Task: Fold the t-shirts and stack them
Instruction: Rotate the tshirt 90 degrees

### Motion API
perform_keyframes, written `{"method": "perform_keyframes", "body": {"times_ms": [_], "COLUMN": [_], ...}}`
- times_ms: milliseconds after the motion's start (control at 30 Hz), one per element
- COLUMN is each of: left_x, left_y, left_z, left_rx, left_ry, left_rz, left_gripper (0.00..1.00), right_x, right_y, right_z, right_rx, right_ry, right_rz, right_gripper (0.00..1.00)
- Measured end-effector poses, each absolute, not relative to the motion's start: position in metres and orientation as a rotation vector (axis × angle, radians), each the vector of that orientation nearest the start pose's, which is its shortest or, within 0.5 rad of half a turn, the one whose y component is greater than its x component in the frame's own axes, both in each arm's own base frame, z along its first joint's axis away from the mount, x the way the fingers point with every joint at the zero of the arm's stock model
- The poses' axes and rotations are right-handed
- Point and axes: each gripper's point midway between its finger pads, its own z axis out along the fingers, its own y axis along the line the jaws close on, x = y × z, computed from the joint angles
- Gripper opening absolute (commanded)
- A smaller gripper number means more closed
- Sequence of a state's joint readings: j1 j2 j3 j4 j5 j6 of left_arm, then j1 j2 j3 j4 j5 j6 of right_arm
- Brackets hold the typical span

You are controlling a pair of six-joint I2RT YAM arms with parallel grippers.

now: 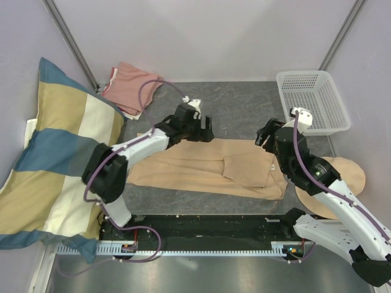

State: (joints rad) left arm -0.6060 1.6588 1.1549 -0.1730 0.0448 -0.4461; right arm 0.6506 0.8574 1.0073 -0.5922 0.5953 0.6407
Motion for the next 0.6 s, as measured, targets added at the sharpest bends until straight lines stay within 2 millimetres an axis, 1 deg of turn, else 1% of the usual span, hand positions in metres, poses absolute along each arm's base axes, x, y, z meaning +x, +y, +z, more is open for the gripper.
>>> {"method": "perform_keyframes", "body": {"times_ms": [67, 100, 200, 267, 300, 367, 500, 600], "left_x": [0.366, 0.369, 0.369, 0.365, 0.36, 0.351, 0.328, 0.314], "left_y": [-0.311, -0.326, -0.363, -0.387, -0.401, -0.423, -0.462, -0.479], "left_z": [0.113, 0.108, 0.09, 0.083, 0.081, 0.08, 0.082, 0.08], "left_rx": [0.302, 0.344, 0.45, 0.518, 0.561, 0.624, 0.729, 0.783], "left_ry": [2.33, 2.331, 2.348, 2.347, 2.343, 2.331, 2.299, 2.292], "left_rz": [-0.617, -0.624, -0.644, -0.662, -0.679, -0.706, -0.77, -0.806], "left_gripper": [0.97, 0.97, 0.97, 0.98, 0.98, 0.98, 0.98, 0.98], "right_x": [0.264, 0.262, 0.256, 0.252, 0.25, 0.247, 0.243, 0.242], "right_y": [0.094, 0.09, 0.08, 0.074, 0.072, 0.068, 0.064, 0.063], "right_z": [0.286, 0.288, 0.288, 0.286, 0.285, 0.284, 0.282, 0.28], "right_rx": [0.388, 0.398, 0.421, 0.429, 0.432, 0.437, 0.439, 0.44], "right_ry": [1.886, 1.881, 1.879, 1.884, 1.887, 1.889, 1.897, 1.905], "right_rz": [0.224, 0.208, 0.177, 0.156, 0.147, 0.133, 0.121, 0.115], "right_gripper": [0.76, 0.83, 0.95, 0.98, 0.98, 0.98, 0.98, 0.98]}}
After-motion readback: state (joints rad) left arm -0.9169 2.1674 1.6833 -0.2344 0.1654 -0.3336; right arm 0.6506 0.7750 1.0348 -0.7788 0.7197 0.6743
